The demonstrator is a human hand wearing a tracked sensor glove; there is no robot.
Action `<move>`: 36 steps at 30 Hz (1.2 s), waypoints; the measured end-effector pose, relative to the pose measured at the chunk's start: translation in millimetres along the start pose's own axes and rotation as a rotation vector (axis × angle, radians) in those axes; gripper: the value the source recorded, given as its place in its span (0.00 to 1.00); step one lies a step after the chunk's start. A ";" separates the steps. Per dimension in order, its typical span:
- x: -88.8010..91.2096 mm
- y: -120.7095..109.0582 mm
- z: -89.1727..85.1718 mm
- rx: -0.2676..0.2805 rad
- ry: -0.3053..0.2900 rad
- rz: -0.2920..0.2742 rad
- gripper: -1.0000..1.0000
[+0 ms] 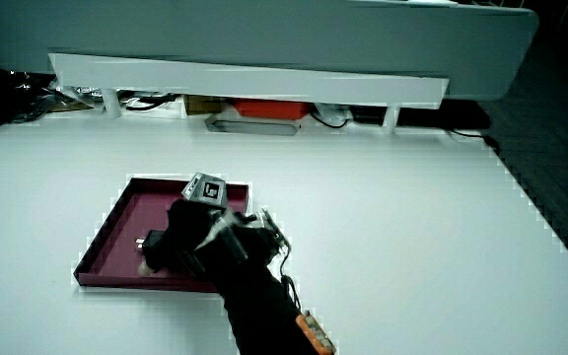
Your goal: Pick charger from plate
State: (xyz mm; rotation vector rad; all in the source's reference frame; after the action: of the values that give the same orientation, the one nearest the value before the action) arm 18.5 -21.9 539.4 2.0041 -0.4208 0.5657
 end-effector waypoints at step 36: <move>-7.7 -6.3 3.5 0.229 -0.054 0.052 1.00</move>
State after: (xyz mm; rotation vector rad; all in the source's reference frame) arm 16.1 -21.6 529.2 2.2365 -0.4598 0.6162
